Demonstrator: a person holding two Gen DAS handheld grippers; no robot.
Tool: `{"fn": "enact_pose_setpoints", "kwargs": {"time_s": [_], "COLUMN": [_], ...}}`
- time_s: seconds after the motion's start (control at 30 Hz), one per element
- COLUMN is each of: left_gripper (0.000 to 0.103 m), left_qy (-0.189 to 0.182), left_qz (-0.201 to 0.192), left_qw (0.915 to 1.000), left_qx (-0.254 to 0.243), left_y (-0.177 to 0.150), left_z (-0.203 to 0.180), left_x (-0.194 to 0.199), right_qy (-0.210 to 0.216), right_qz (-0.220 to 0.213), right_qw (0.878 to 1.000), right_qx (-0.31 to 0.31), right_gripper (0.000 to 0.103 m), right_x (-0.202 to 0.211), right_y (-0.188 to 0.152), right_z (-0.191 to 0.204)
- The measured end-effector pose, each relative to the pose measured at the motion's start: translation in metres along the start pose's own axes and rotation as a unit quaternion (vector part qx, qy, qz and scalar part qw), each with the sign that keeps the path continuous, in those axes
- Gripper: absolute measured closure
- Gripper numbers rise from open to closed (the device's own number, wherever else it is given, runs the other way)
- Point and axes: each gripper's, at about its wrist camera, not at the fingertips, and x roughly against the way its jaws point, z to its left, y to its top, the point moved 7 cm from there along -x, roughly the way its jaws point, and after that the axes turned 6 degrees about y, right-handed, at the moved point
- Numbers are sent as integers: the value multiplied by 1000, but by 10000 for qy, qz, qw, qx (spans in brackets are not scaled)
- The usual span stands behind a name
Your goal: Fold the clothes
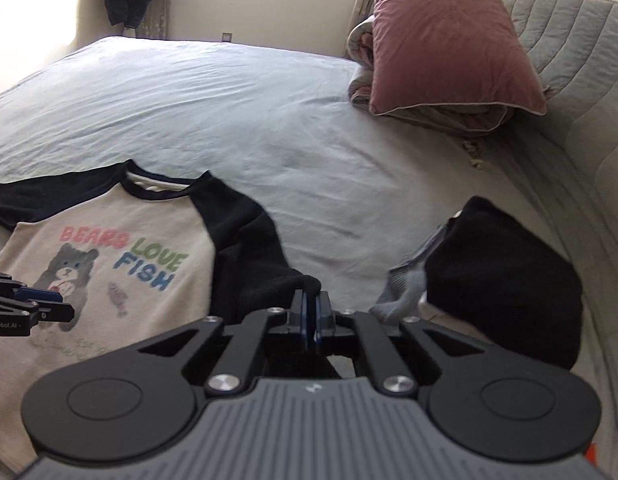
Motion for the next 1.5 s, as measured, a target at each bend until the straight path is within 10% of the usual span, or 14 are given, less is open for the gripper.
{"fn": "enact_pose_setpoints", "kwargs": {"time_s": [0.53, 1.13, 1.27, 1.5], "left_gripper": [75, 71, 72, 70], "left_qy": [-297, -495, -941, -2323], "left_qz": [-370, -622, -690, -493], "left_qw": [9988, 9920, 9906, 9712], "left_qx": [-137, -979, -719, -170], "left_y": [73, 103, 109, 112], "left_z": [-66, -175, -194, -205], "left_x": [-109, -159, -143, -113], "right_qy": [-865, -247, -66, 191], "right_qz": [90, 391, 108, -242], "right_qw": [9962, 9962, 9971, 9973], "right_qx": [83, -732, -756, -670], "right_gripper": [99, 89, 62, 62], "right_x": [-13, -77, -63, -29], "right_y": [65, 36, 36, 27], "right_z": [-101, -142, -142, -140]}}
